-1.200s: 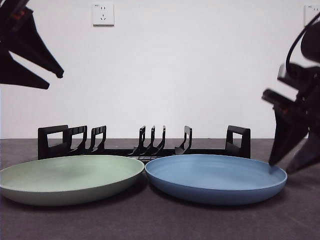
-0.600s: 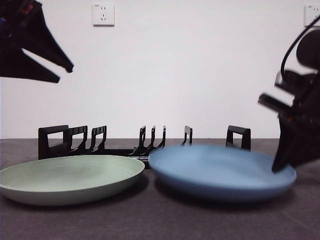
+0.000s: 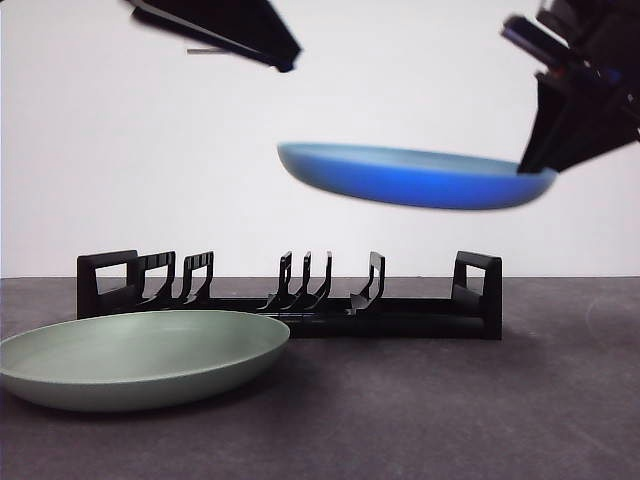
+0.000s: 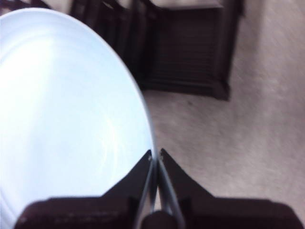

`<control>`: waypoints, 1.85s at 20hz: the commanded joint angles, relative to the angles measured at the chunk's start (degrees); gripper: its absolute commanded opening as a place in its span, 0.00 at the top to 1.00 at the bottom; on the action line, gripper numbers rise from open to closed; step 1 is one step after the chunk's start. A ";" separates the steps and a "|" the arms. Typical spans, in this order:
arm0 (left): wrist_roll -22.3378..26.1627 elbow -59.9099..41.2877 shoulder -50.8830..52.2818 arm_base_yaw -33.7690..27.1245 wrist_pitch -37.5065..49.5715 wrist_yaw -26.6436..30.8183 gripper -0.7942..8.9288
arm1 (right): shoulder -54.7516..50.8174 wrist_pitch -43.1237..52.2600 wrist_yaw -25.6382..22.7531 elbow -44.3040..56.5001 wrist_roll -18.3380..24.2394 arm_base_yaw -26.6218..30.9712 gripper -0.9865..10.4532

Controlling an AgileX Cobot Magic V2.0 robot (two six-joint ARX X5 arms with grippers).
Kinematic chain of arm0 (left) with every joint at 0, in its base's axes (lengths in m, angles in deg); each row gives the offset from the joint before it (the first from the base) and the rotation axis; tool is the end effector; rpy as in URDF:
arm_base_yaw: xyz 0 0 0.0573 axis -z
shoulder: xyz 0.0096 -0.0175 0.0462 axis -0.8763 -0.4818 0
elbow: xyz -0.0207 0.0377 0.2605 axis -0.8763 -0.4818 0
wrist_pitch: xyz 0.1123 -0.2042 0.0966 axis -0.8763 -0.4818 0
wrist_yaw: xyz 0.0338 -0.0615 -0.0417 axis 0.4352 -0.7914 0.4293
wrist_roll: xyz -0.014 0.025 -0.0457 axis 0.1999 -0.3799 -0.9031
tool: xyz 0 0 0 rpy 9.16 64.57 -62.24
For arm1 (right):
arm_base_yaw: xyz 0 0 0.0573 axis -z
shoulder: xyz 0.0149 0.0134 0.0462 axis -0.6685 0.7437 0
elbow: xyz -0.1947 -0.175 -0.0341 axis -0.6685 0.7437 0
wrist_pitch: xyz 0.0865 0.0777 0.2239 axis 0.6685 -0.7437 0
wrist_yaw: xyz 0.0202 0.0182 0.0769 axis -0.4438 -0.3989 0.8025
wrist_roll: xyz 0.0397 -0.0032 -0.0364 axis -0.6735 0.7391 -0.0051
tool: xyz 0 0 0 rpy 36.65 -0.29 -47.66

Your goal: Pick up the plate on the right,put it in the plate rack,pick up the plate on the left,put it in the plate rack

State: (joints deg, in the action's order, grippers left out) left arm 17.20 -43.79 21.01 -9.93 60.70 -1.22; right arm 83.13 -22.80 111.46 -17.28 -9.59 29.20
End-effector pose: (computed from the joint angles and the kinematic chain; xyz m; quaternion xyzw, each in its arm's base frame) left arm 0.1402 -0.1761 0.2867 0.2995 0.1010 -0.4708 0.8237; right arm 0.2559 0.0690 0.2703 0.1068 0.4580 0.2304 0.8519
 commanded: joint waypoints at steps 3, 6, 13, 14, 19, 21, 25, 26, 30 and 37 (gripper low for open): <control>12.24 -0.09 -2.40 9.49 -1.84 10.80 0.69 | 0.17 -1.64 0.31 -1.36 0.68 -1.92 0.93; 13.42 -0.09 -6.60 10.32 -2.05 12.92 0.69 | 0.15 -2.93 0.28 -1.42 0.68 -3.50 0.93; 13.44 -0.09 -12.59 10.34 -1.92 13.75 0.91 | 0.13 -4.35 0.26 -1.42 0.70 -4.94 0.93; 13.44 -0.09 -12.59 10.32 -1.90 13.73 0.92 | 0.13 -4.37 0.26 -1.42 0.70 -4.94 0.93; 13.44 -0.09 -12.59 10.93 -2.01 13.42 0.93 | 0.09 -3.96 0.20 -1.57 1.79 -4.92 0.91; 13.42 -0.09 -12.59 12.07 -1.99 13.42 0.93 | -0.44 -2.99 0.02 -1.88 1.79 -4.85 0.81; 11.30 -0.09 -12.59 13.81 -0.74 13.46 0.93 | -3.43 2.86 -0.07 -1.99 1.64 -3.78 0.74; 8.48 -0.09 -12.59 13.97 0.48 13.25 0.93 | -4.57 5.22 -1.11 -1.99 1.53 -3.58 0.74; -7.02 -0.09 -12.37 12.85 7.50 12.20 0.93 | -9.44 12.09 -12.83 -1.99 0.17 -2.89 0.75; -24.02 0.02 -7.43 -1.92 15.26 9.42 0.93 | -12.17 13.42 -17.92 -1.99 0.00 -2.67 0.75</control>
State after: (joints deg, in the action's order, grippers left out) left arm -3.93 -43.79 13.49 -11.33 75.19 8.24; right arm 70.86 -9.60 93.80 -19.19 -9.20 26.48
